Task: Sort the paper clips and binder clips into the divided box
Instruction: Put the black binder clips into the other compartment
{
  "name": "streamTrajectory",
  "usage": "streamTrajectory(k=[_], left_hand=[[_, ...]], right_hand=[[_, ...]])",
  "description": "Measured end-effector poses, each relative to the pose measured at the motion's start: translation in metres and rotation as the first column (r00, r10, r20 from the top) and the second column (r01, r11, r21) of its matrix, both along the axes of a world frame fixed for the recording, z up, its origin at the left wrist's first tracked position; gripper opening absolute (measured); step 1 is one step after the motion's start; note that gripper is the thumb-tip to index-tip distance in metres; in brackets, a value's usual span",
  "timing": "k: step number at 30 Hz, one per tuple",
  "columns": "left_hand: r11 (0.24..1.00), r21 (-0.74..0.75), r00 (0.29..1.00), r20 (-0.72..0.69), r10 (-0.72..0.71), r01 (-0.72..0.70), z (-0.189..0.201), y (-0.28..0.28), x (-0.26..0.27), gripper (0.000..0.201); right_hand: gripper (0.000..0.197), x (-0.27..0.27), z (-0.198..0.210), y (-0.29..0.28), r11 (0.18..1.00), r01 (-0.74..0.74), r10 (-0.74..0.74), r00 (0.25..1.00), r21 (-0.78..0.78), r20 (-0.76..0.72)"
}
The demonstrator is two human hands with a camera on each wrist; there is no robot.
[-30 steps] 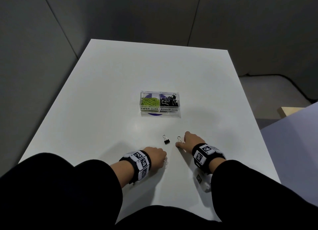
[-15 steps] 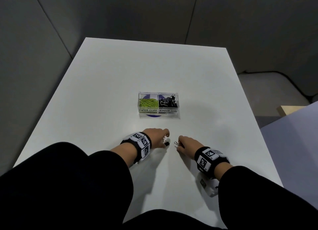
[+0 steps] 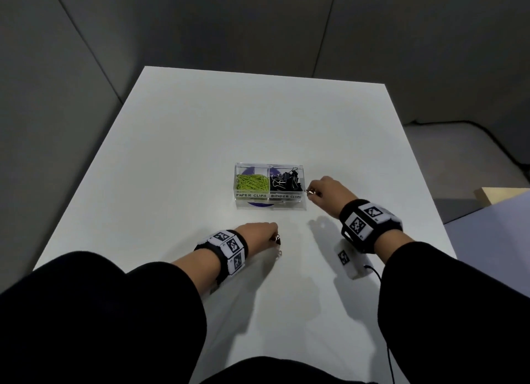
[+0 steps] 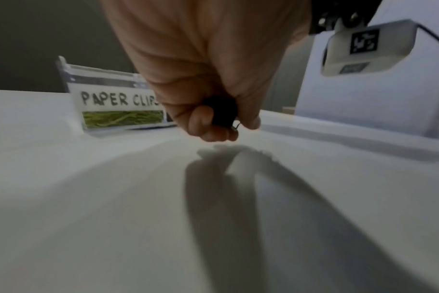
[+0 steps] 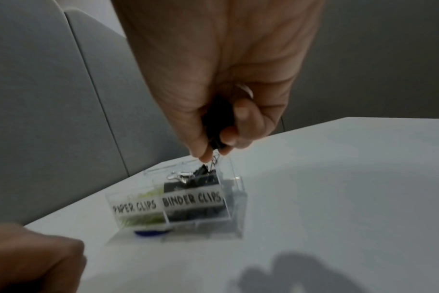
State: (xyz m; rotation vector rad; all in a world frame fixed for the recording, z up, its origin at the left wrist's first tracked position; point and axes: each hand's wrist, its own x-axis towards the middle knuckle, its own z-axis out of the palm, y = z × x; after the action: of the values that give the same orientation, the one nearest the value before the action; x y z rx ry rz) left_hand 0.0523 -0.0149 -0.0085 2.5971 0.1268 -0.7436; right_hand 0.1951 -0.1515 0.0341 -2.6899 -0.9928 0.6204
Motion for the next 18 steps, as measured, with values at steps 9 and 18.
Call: streamTrajectory(k=[9, 18], left_hand=[[1.0, 0.007, 0.977, 0.21, 0.025, -0.027, 0.032, 0.057, 0.022, 0.023], [0.989, -0.028, 0.932, 0.332, 0.144, -0.143, 0.027, 0.077, 0.047, 0.024]], right_hand=[[0.026, 0.021, -0.018, 0.054, 0.99, 0.034, -0.038, 0.999, 0.136, 0.025], [0.048, 0.017, -0.024, 0.053, 0.976, -0.124, 0.121, 0.992, 0.178, 0.025]])
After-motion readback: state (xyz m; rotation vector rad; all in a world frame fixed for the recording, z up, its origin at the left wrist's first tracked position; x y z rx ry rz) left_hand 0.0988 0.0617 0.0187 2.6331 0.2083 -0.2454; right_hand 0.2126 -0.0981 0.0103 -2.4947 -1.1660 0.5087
